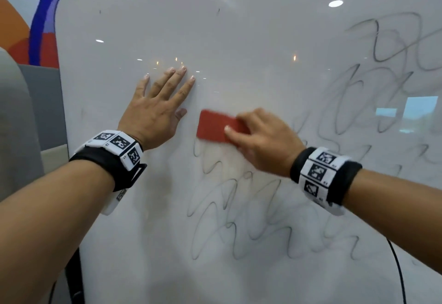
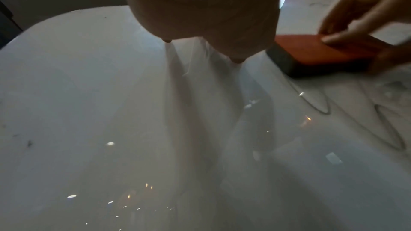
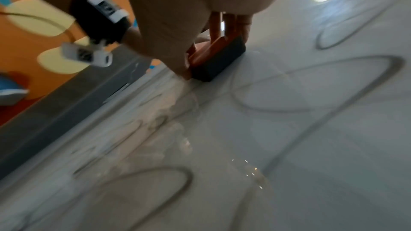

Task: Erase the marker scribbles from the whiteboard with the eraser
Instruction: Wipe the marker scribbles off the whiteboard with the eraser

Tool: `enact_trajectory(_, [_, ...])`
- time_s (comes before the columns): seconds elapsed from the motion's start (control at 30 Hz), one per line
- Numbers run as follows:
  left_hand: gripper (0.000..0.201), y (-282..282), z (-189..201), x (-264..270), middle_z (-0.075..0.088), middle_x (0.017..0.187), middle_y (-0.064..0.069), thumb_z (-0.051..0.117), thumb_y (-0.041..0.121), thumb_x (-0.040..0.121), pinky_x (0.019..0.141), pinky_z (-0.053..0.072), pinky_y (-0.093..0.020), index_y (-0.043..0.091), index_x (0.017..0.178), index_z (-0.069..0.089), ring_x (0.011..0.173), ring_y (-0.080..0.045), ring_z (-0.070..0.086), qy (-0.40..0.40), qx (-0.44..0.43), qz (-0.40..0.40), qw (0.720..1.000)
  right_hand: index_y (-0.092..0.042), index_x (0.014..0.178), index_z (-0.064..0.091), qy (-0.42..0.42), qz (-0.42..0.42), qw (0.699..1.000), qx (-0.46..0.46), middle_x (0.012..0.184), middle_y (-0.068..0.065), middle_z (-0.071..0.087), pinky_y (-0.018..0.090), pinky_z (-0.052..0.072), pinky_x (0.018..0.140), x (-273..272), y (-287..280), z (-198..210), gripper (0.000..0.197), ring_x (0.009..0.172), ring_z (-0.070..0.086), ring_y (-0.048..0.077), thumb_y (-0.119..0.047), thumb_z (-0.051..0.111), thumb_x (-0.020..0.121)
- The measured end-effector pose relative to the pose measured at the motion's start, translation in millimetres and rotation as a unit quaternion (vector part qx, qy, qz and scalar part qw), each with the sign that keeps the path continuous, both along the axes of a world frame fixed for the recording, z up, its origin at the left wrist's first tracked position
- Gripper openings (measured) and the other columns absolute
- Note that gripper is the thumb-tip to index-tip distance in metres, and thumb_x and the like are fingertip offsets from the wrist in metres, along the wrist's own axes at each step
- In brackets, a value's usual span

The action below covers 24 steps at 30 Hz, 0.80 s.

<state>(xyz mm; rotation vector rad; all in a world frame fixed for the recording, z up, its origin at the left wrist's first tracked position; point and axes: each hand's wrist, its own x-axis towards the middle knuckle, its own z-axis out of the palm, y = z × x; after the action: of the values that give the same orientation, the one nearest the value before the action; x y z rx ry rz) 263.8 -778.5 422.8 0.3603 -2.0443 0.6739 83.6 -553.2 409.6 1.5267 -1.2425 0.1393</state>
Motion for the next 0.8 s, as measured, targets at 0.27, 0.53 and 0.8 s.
enact_trajectory(0.27, [0.062,-3.2,-4.9,3.2,0.015,0.165,-0.002,0.042,0.035,0.101,0.113,0.023,-0.064,0.022,0.158,0.021,0.151,-0.021,0.016,-0.005,-0.006,0.011,1.000,-0.016,0.121,0.068,-0.030,-0.013,0.998,-0.048,0.112,0.022,0.061,0.045,0.052,0.072,-3.3,2.1,70.4,0.041,0.090,0.057,0.040,-0.022,0.069,0.080])
enact_trajectory(0.53, [0.064,-12.3,-16.8,7.0,0.013,0.166,-0.002,0.027,0.040,0.100,0.114,0.022,-0.062,0.017,0.158,0.017,0.152,-0.020,0.016,-0.010,0.000,0.017,1.000,-0.012,0.117,0.069,0.030,0.010,0.997,0.071,0.103,0.019,0.064,0.040,0.048,0.064,7.0,-11.0,-15.0,0.033,0.079,0.056,0.033,-0.015,0.060,0.085])
enact_trajectory(0.8, [0.064,-13.4,-20.7,5.6,0.011,0.166,-0.003,0.028,0.038,0.100,0.117,0.020,-0.060,0.014,0.158,0.016,0.152,-0.021,0.014,0.000,-0.005,0.002,1.000,-0.013,0.120,0.068,-0.036,-0.018,0.999,-0.026,0.107,0.022,0.061,0.046,0.052,0.069,14.3,-17.4,40.1,0.047,0.088,0.056,0.039,-0.017,0.074,0.074])
